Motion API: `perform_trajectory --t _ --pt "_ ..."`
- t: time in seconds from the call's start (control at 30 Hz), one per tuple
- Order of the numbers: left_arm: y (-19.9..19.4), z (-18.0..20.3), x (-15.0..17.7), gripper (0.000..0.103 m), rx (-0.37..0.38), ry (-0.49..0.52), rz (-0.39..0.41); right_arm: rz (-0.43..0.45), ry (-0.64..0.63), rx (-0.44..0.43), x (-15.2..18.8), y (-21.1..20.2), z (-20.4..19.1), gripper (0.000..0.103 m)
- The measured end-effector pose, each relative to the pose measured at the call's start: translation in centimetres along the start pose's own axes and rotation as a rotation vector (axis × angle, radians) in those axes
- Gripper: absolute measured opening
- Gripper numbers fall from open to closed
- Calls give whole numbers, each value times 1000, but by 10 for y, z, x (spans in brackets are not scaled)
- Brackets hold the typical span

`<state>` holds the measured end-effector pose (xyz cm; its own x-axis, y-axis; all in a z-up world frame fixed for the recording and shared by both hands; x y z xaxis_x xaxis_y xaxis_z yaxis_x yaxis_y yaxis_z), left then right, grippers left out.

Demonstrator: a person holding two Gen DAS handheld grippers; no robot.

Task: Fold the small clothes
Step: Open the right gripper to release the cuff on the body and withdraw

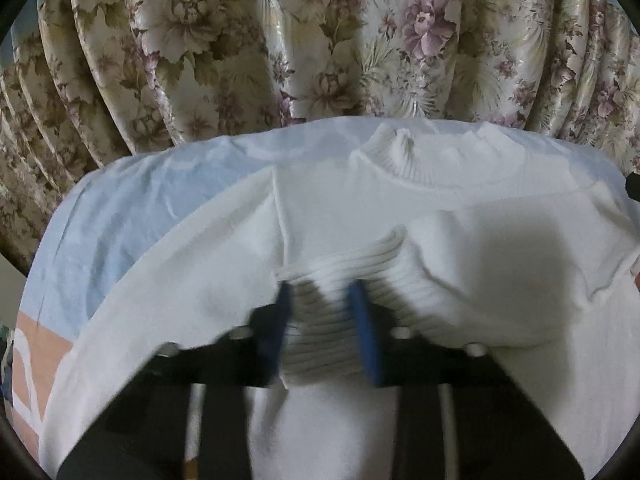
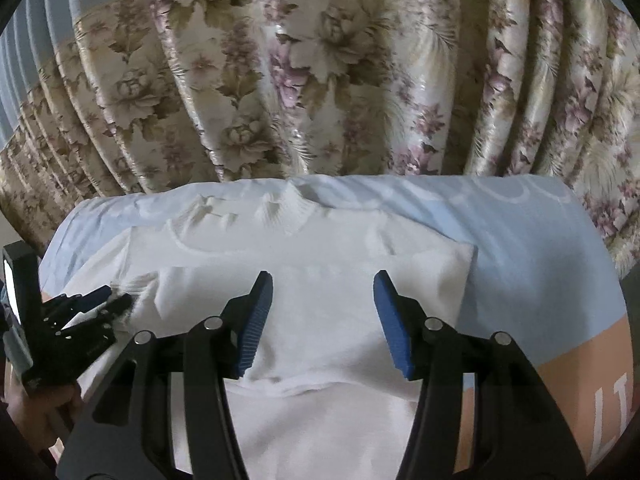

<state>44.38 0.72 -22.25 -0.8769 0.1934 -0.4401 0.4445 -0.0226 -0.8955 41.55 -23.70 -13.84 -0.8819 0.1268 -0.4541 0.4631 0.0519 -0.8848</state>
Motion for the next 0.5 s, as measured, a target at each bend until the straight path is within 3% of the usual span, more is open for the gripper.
perform_trajectory --t 0.1,0.17,0.3,0.5 --pt "-11 -4 -6 4 -74 24 43 -4 4 0 2 4 2 54" --pt "-14 -17 -13 4 -145 16 66 -6 -2 -1 4 5 2 54" --pt "-4 -23 -12 4 -206 88 46 -16 -19 11 9 10 0 54" --pt "-9 -25 2 5 -151 54 43 -51 -18 54 24 20 10 54"
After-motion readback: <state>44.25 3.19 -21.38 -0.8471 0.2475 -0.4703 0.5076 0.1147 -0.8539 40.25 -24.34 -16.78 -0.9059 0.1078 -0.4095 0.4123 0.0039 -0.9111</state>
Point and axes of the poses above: each gripper's, at about its wrist camera, not at the fingertips, and y roughly the way its jaws point, z to its right, x to its underside, the point moved 4 cm from there along y, roughly the way its jaws point, and after that the axes turned 11 degrees about -z, right-handed, at the moved point
